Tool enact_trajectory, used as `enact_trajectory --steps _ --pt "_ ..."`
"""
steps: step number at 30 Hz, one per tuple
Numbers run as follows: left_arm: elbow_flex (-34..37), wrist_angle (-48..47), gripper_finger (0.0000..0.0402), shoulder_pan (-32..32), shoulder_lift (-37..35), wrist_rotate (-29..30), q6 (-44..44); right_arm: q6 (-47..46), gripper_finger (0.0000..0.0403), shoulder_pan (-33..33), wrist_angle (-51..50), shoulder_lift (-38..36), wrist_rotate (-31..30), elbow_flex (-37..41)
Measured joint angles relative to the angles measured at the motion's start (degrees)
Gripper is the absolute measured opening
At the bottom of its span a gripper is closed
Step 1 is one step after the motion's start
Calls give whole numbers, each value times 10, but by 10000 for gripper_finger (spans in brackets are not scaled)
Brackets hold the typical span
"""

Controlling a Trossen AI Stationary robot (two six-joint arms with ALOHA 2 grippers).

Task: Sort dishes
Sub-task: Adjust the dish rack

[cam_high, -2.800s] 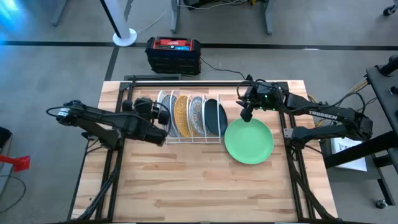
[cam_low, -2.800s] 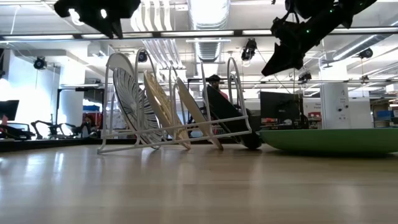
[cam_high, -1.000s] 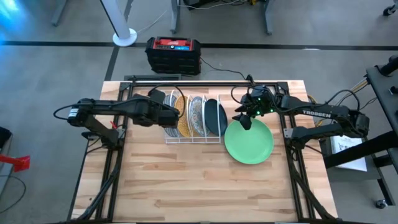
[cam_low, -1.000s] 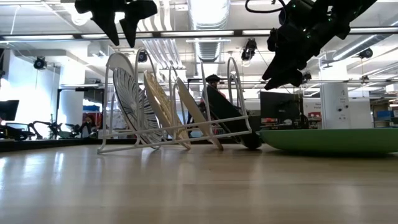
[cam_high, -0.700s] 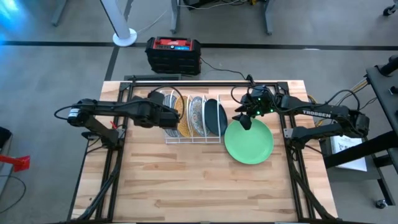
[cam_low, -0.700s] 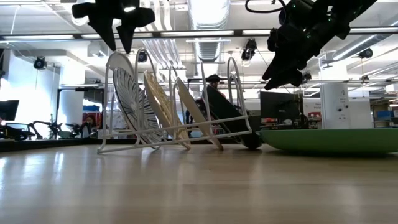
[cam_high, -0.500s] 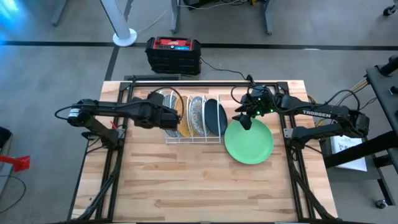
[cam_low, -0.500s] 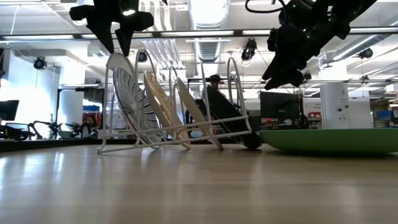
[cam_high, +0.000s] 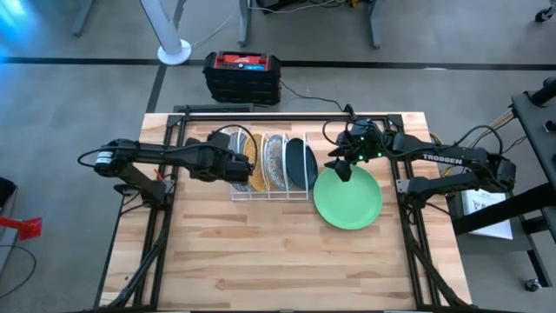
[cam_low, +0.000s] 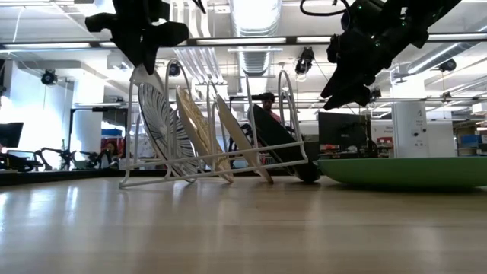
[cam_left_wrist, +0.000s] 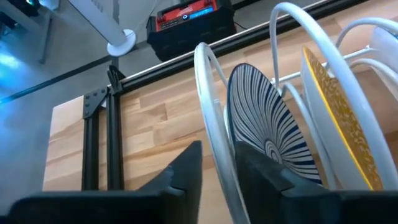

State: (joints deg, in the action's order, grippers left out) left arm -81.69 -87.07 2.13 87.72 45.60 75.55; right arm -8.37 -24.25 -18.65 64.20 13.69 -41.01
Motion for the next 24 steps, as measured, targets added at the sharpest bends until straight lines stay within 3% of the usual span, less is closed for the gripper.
enact_trajectory --steps 8,20,24 --pt "1 4 12 -2 0 7 11 0 226 0 0 0 0 0" --pt "2 7 9 0 0 12 -3 -1 227 0 0 0 3 0" --pt "2 7 9 0 0 12 -2 6 227 3 1 0 83 0"
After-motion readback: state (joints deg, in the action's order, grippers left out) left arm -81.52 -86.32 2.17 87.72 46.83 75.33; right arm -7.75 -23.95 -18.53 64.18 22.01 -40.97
